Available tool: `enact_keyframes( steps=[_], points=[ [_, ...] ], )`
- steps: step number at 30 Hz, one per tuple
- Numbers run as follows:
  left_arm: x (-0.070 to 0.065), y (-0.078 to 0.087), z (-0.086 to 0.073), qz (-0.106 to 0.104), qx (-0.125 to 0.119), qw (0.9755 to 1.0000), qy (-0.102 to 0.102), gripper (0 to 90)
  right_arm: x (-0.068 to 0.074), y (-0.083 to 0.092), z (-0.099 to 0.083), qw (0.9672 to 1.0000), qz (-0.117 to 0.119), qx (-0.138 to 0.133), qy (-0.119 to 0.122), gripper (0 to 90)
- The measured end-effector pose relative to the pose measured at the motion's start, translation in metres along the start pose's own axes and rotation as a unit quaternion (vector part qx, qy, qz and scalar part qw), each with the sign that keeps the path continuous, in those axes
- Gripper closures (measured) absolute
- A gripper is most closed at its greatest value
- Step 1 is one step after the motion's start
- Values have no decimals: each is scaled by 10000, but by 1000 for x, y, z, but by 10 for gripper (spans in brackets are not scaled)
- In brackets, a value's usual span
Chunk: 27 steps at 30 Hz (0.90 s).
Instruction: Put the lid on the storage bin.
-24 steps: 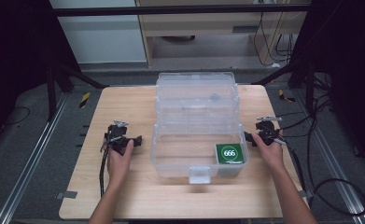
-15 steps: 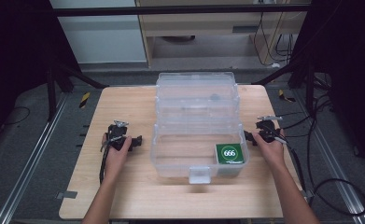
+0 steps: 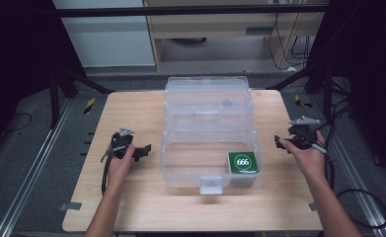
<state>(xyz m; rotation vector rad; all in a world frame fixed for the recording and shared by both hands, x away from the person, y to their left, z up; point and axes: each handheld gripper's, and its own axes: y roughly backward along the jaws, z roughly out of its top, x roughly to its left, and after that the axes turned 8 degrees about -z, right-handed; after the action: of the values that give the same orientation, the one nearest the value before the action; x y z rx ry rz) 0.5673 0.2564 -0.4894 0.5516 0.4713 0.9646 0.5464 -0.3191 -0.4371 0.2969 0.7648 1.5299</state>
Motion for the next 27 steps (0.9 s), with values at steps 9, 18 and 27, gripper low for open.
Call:
enact_keyframes(
  steps=[9,18,27],
  points=[
    [-34,36,19,-342,-495,9953,-753,39,9,69,33,9919,532,-245,1129,138],
    [-56,75,44,-454,71,9890,-1404,36,22,97,75,9735,1009,-435,2006,197],
    [-89,115,70,-875,785,9729,-1990,44,44,106,133,9507,1442,-570,2686,356]
  ],
)
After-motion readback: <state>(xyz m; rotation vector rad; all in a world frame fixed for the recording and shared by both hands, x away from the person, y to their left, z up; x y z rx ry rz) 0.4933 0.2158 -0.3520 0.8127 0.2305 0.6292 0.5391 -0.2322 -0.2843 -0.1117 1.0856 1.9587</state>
